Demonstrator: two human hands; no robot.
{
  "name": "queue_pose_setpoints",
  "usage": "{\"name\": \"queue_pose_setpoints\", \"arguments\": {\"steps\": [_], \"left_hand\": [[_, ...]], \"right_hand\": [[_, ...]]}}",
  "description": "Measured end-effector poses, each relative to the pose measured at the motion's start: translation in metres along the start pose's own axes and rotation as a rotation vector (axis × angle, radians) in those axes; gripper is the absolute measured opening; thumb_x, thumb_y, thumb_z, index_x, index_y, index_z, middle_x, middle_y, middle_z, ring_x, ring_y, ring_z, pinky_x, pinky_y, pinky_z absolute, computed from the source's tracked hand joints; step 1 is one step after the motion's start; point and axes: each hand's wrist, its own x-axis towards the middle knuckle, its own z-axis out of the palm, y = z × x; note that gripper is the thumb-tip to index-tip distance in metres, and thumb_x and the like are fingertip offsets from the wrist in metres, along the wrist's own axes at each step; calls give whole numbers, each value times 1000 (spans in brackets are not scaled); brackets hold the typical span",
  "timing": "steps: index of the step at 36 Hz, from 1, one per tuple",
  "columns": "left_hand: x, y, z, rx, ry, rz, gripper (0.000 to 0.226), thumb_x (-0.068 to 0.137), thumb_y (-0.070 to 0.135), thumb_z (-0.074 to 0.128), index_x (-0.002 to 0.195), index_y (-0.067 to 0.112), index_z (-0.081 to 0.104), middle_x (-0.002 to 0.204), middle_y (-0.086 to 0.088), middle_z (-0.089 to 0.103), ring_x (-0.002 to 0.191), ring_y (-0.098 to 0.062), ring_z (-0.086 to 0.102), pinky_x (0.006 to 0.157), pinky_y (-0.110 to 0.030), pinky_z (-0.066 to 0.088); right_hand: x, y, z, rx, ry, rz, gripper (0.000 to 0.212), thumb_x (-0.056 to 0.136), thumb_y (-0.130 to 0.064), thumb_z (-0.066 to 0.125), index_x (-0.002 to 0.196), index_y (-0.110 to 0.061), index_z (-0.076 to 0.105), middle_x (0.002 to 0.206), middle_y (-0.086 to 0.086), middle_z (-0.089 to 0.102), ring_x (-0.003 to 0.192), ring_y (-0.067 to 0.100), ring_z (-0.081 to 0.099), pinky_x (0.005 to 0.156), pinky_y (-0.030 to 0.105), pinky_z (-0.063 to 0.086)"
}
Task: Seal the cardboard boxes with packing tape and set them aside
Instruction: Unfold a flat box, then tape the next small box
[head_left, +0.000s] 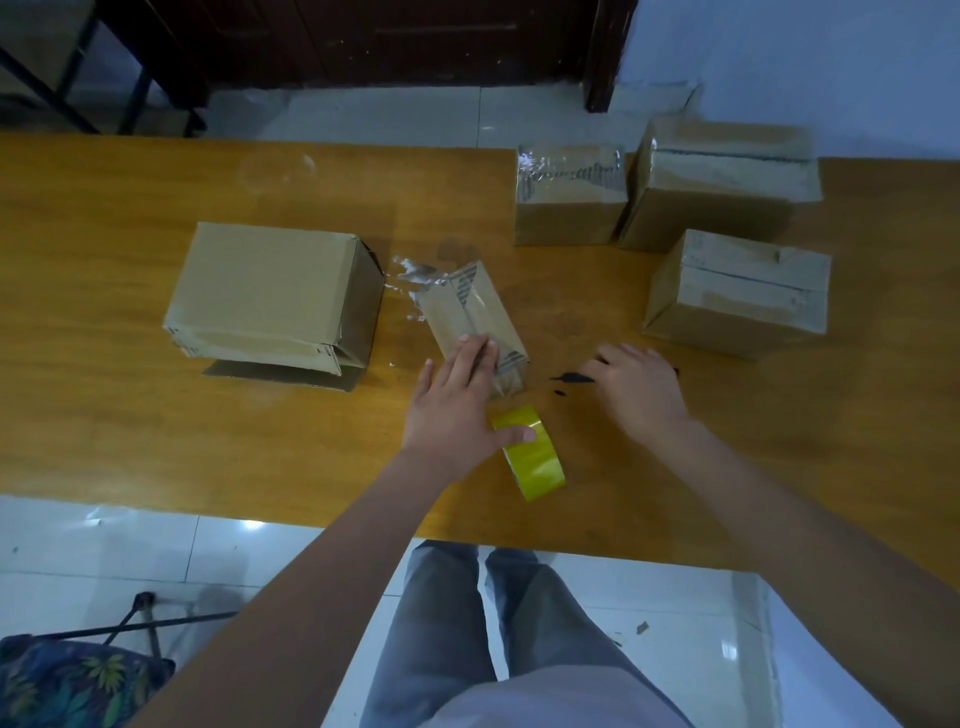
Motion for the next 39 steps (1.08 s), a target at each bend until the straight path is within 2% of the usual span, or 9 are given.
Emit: {"name": "queue_pose_setpoints", "arguments": {"steps": [4,7,9,12,15,20,27,32,39], "left_hand": [[0,1,1,-17,-6,-7,106,77,75,48,153,21,-3,159,10,-8,147,-12,-6,119,-40,-1],[-1,2,-1,-18,-7,-10,107,77,76,48,153,21,-4,159,10,-8,147,-11,-7,119,-40,-2],[0,3,-2,-9,-15,-16,107,77,77,46,153,21,-4,160,9,-7,147,-12,-7,119,-41,-2],[0,4,-3,3,-19,-15,107,77,78,43,153,20,-5,160,9,-7,147,-12,-5,119,-42,0],[-1,3,0,16,-4,0,104,80,77,41,153,19,-4,160,8,-6,147,-12,-5,120,-42,1],[4,-9,1,-55,96,29,65,97,55,29,152,23,17,156,10,17,144,-12,14,119,-36,6],[18,1,17,-39,400,39,40,77,23,77,114,10,67,113,-2,64,103,-27,62,99,-44,43],[23,-3,23,125,446,80,54,61,25,87,104,9,58,98,-8,60,89,-29,58,88,-41,45],[28,15,14,146,352,-93,66,53,36,90,94,6,47,87,-14,56,75,-31,55,64,-39,47]], "right_hand": [[-12,10,16,59,-186,144,34,94,-10,48,125,-17,58,111,8,55,105,31,52,72,36,45],[-16,4,27,154,-44,190,36,88,-13,60,123,-6,61,120,15,53,110,36,49,87,41,45],[-15,-12,25,464,55,217,31,88,-20,62,115,-5,64,115,11,53,107,28,50,90,34,42],[-9,-48,8,1111,-204,356,22,91,-37,55,101,-21,65,109,1,48,109,17,48,89,28,37],[-5,-69,4,1371,-360,401,14,94,-20,54,96,-11,64,101,6,55,99,18,53,81,25,42],[-5,-77,-4,1429,-298,426,7,91,-18,62,84,-19,64,86,2,62,82,12,55,72,26,40],[-21,-77,-7,1408,-191,419,9,90,-14,63,92,-10,70,77,-9,63,65,-8,56,65,14,42],[-46,-74,-3,1402,-117,425,11,89,-18,63,95,-20,72,101,-8,64,99,1,55,86,16,40],[-58,-59,-12,1452,27,584,15,88,-14,64,87,-27,72,109,-5,66,106,8,58,85,20,41]]}}
